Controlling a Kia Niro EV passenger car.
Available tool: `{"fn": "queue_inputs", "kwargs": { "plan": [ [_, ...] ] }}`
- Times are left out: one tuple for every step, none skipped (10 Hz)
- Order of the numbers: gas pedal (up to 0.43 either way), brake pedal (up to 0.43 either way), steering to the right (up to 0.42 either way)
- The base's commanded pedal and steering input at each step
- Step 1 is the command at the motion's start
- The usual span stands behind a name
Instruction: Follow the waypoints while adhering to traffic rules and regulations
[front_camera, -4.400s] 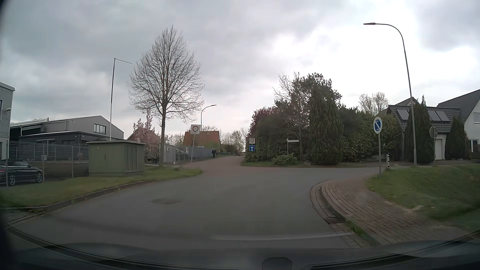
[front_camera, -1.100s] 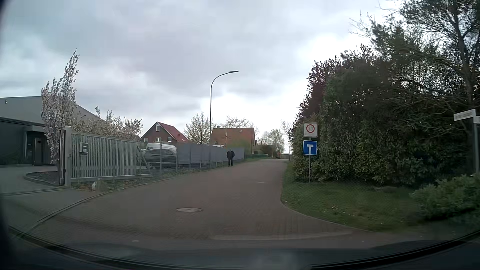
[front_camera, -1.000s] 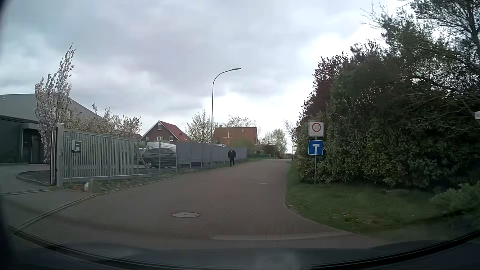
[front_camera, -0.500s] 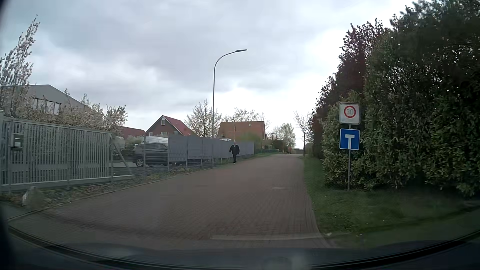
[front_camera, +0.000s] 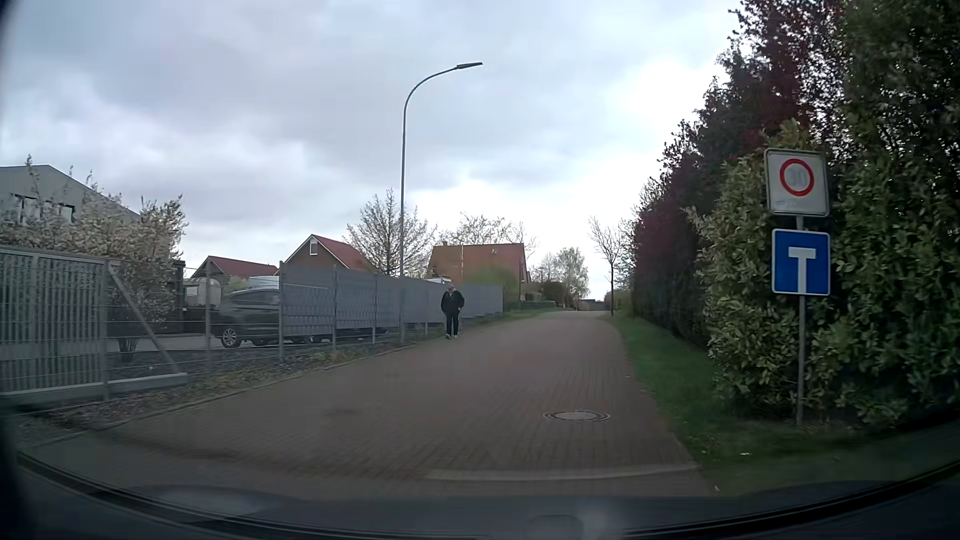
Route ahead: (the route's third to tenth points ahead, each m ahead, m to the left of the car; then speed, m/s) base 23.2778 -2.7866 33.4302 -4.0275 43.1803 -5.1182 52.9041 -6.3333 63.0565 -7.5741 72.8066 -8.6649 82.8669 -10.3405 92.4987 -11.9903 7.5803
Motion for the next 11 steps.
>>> {"fn": "queue_inputs", "kwargs": {
  "plan": [
    [0.177, 0.0, 0.024],
    [0.177, 0.0, 0.025],
    [0.177, 0.0, 0.025],
    [0.177, 0.0, 0.025],
    [0.177, 0.0, 0.025],
    [0.177, 0.0, 0.025],
    [0.177, 0.0, 0.025],
    [0.169, 0.0, 0.025],
    [0.169, 0.0, 0.025],
    [0.169, 0.0, 0.025],
    [0.177, 0.0, 0.025]
  ]
}}
